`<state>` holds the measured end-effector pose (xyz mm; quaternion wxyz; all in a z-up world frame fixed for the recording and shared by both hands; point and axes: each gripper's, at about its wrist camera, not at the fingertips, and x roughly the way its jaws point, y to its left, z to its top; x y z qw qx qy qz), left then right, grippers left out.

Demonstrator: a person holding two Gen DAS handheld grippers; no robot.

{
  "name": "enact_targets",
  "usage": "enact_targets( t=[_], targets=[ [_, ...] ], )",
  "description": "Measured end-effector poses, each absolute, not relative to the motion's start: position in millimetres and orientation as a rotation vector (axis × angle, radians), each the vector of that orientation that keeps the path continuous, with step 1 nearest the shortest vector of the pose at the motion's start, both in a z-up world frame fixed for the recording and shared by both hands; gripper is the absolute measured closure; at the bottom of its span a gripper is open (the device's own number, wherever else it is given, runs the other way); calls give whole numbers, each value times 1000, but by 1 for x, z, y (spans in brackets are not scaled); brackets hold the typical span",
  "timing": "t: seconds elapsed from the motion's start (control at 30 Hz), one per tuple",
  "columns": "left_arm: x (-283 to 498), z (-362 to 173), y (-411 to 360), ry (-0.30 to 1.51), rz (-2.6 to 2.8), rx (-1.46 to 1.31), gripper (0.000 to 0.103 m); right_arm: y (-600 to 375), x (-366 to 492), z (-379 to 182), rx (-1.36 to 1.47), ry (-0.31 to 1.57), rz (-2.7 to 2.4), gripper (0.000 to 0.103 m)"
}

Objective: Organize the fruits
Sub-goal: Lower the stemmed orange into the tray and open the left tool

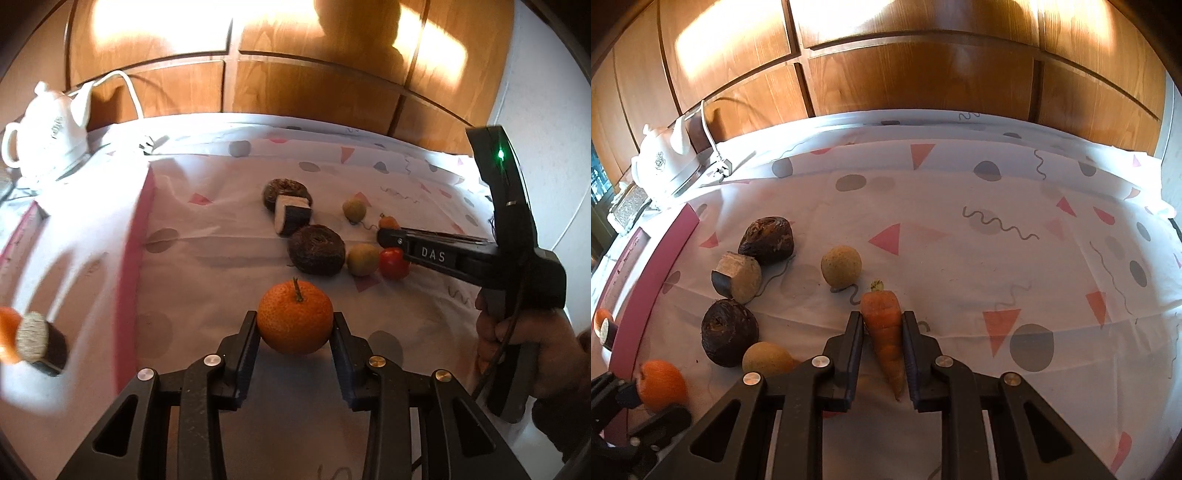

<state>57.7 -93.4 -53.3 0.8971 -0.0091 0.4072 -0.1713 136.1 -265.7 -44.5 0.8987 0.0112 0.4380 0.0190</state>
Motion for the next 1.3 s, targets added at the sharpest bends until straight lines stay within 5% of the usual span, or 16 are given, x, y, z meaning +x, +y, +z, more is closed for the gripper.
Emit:
enact_targets(
  t=[0.43,1.3],
  targets=[
    [55,-11,-53,789,-252,-57,65,-267,135,-45,25,899,39,82],
    [121,-26,70,842,104,-104,60,-259,136,-45,-23,899,12,82]
  ],
)
